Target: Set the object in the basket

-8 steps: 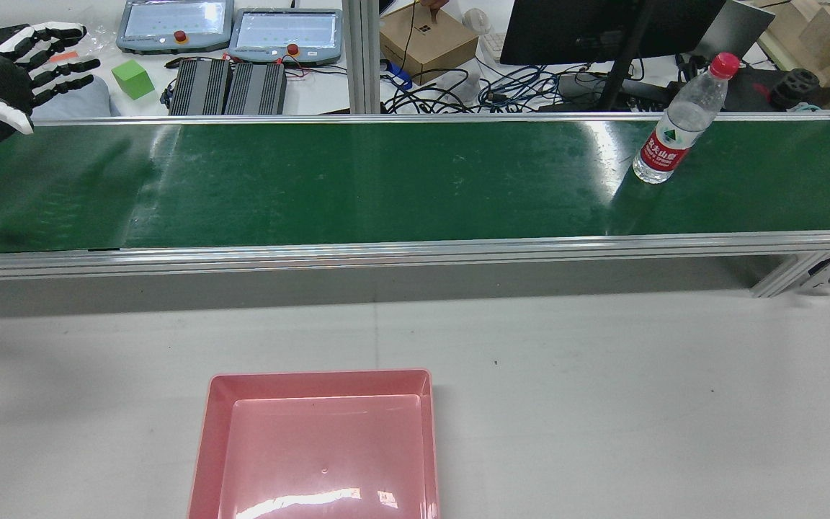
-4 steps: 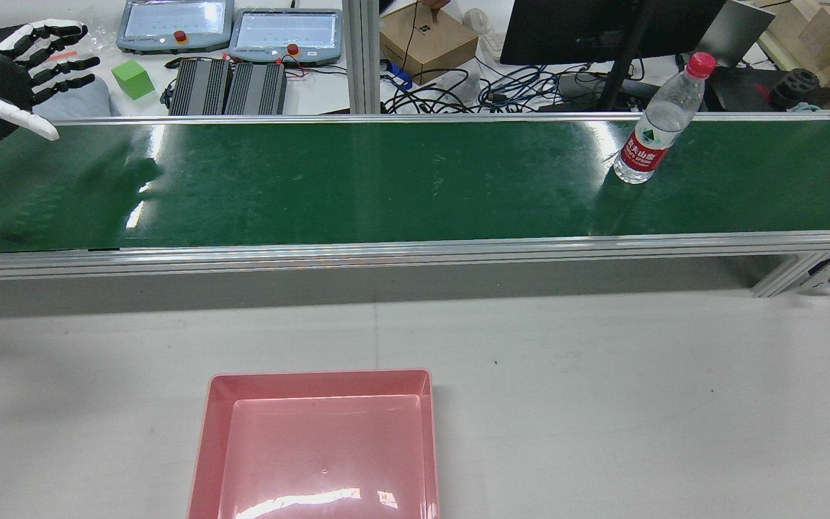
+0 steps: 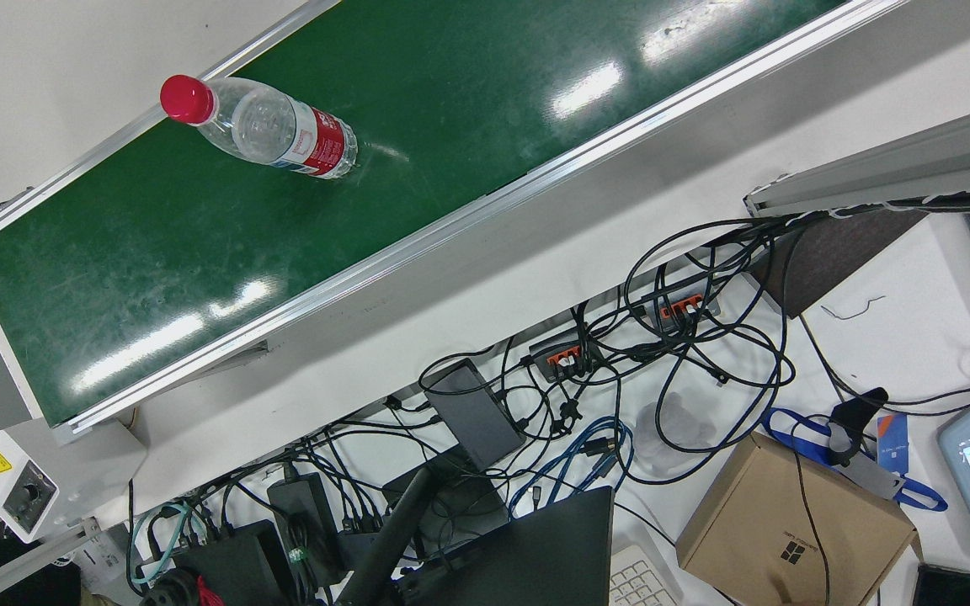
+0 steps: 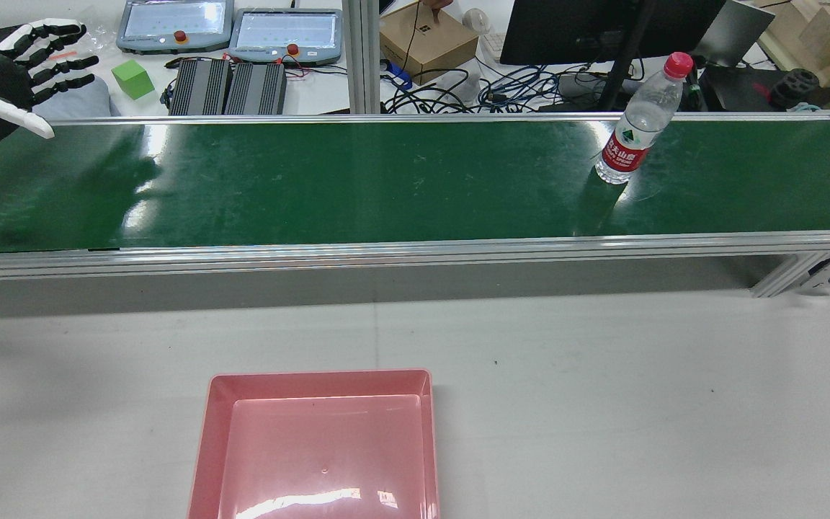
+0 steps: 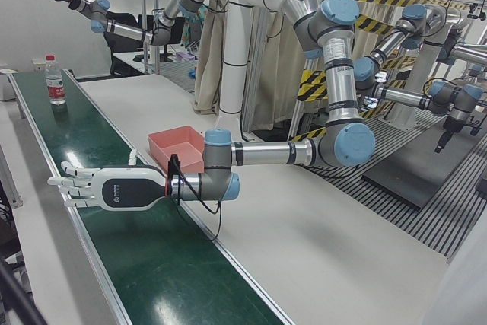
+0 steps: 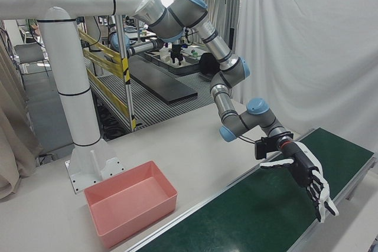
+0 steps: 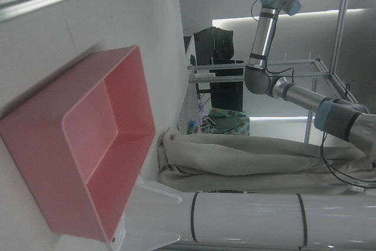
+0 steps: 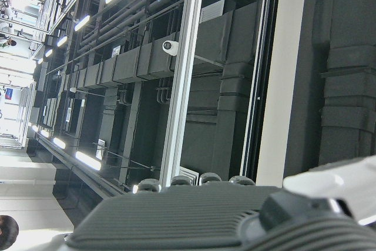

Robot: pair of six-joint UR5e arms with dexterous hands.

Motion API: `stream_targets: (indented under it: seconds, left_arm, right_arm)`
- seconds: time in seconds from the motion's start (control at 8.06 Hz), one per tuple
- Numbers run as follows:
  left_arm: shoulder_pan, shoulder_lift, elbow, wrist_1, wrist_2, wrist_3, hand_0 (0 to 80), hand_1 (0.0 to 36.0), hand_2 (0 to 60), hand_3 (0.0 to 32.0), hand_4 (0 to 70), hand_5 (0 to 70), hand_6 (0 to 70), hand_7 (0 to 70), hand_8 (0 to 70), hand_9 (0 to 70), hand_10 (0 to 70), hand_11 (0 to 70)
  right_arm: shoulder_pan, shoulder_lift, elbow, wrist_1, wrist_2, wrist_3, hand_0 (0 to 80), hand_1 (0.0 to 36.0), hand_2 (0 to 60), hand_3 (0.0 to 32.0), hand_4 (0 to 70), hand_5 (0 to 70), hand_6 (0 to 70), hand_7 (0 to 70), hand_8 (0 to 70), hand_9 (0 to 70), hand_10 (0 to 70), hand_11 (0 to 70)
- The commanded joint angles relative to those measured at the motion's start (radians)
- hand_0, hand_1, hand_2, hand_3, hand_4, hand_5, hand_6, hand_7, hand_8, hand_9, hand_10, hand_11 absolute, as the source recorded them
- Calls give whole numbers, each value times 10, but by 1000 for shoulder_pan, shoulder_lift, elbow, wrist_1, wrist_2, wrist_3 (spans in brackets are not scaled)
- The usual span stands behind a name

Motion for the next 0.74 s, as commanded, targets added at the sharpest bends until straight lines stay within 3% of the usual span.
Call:
stream_targets:
  seconds: [0.0,0.62]
  left_arm:
    - [-2,0,0,1,0,-1,642,122,0,82,25,292,66,48,124,139,69,122]
    - [-3,0,2,1,0,0,646,125,0,72,62,301,79,57,150,152,77,132]
  right_arm:
    - [0,0,1,0,0,0,0,0,0,0,0,0,0,0,0,0,0,0]
    - [0,0,0,0,0,0,0,0,0,0,0,0,0,0,0,0,0,0]
